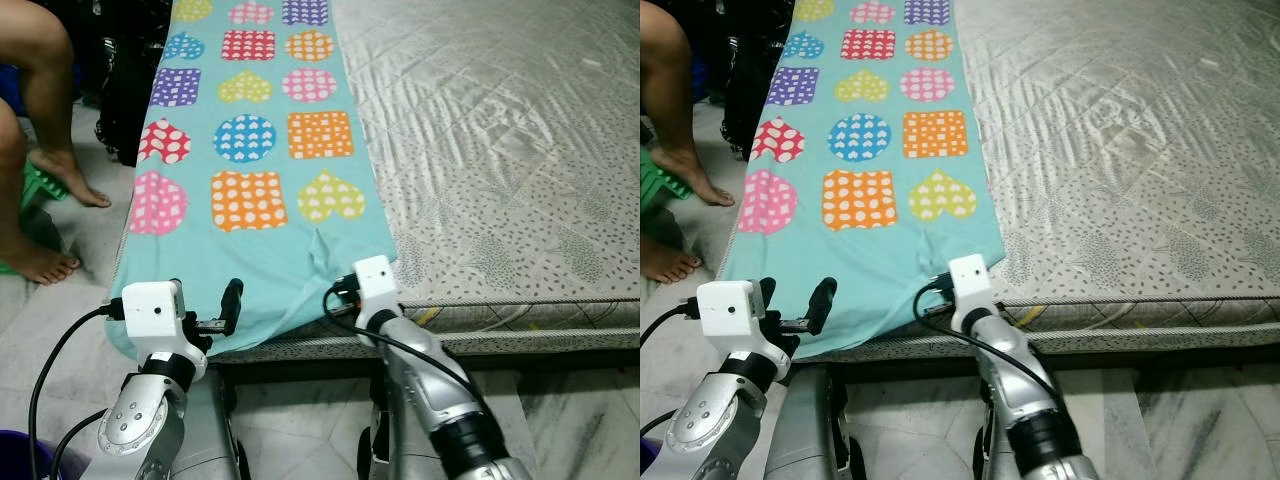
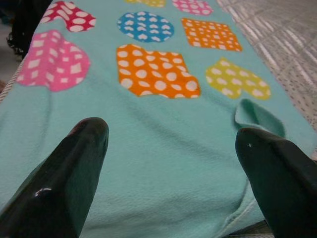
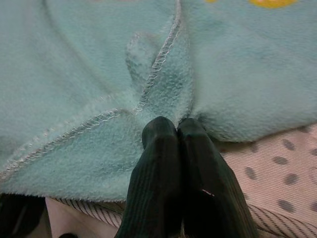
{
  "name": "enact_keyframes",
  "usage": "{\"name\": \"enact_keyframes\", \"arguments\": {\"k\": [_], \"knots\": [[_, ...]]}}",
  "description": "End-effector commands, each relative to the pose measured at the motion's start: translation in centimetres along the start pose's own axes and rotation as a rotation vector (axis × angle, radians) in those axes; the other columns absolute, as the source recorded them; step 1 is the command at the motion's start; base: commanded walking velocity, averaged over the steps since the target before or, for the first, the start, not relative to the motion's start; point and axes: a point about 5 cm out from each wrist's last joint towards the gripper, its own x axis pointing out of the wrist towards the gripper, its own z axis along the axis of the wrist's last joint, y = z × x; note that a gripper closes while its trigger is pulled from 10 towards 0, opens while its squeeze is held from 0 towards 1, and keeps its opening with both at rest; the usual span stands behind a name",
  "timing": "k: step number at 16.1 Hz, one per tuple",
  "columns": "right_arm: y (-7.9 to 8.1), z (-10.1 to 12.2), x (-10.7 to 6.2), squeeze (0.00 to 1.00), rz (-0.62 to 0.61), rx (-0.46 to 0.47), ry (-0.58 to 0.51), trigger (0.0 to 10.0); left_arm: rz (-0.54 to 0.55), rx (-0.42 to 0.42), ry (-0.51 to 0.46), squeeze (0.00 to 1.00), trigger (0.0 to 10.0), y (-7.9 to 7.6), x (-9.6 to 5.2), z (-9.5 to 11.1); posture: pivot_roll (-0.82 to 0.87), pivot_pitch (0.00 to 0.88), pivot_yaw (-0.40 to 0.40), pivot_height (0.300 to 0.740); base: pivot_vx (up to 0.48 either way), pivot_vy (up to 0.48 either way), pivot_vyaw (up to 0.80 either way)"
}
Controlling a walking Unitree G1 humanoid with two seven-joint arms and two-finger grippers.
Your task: Clean up the room
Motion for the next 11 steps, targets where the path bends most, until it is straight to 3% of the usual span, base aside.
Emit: {"name": "enact_keyframes", "arguments": {"k": [1,7,8,9,10,11], "knots": [[-0.6,-0.5,-0.7,0.00,-0.018,0.018,0.027,0.0,0.026,0.004,0.011,0.00,10.0,0.4,-0.3,-0.3,0.02,0.198,-0.023,0.550,0.000,0.000,0.00],[-2.9,-1.6,-4.2,0.00,-0.078,0.005,0.098,0.0,0.030,0.003,0.015,0.00,10.0,0.5,-0.2,-0.4,0.00,0.199,-0.021,0.550,0.000,0.000,0.00],[-3.2,-1.9,-4.6,0.00,-0.089,-0.002,0.111,3.7,0.029,0.002,0.017,0.00,10.0,0.5,-0.1,-0.4,-0.01,0.199,-0.019,0.550,0.000,0.000,0.00],[-3.4,-2.1,-4.8,0.42,-0.096,-0.006,0.122,7.8,0.026,0.001,0.020,0.00,10.0,0.5,-0.1,-0.5,-0.01,0.199,-0.018,0.550,0.000,0.000,0.00],[-3.6,-2.2,-5.0,1.00,-0.103,-0.006,0.127,10.0,0.024,0.001,0.022,0.00,10.0,0.4,0.0,-0.5,-0.01,0.198,-0.016,0.550,0.000,0.000,0.00],[-3.6,-2.0,-5.3,1.00,-0.101,-0.032,0.134,10.0,0.021,0.002,0.022,0.00,10.0,0.4,0.0,-0.6,-0.01,0.197,-0.015,0.550,0.000,0.000,0.00]]}}
